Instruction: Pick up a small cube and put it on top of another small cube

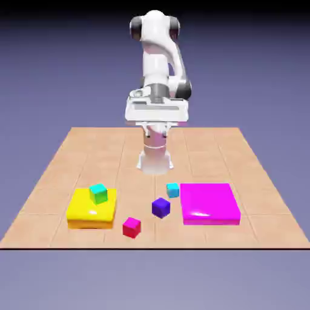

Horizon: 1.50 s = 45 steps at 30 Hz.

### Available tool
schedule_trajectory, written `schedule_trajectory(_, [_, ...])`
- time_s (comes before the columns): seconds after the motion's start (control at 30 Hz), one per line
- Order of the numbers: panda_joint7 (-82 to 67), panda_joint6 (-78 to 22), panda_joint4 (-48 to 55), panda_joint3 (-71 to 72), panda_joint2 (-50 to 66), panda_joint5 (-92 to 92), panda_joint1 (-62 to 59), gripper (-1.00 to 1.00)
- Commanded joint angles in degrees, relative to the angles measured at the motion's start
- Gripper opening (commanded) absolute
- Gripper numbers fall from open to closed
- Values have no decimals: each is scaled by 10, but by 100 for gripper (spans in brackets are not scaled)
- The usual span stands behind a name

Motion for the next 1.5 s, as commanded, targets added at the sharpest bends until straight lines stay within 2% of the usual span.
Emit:
schedule_trajectory(0.0, [5, -20, -3, -12, 15, 25, 6, 0])
schedule_trajectory(0.7, [119, -435, -58, -256, 335, 548, 141, 0])
schedule_trajectory(1.03, [-4, -441, -21, -176, 488, 758, 167, 0])
schedule_trajectory(1.07, [-4, -441, -21, -176, 488, 758, 167, -100])
schedule_trajectory(1.4, [122, -445, -59, -262, 342, 561, 144, -100])
schedule_trajectory(1.47, [165, -468, -18, -285, 341, 546, 109, -100])
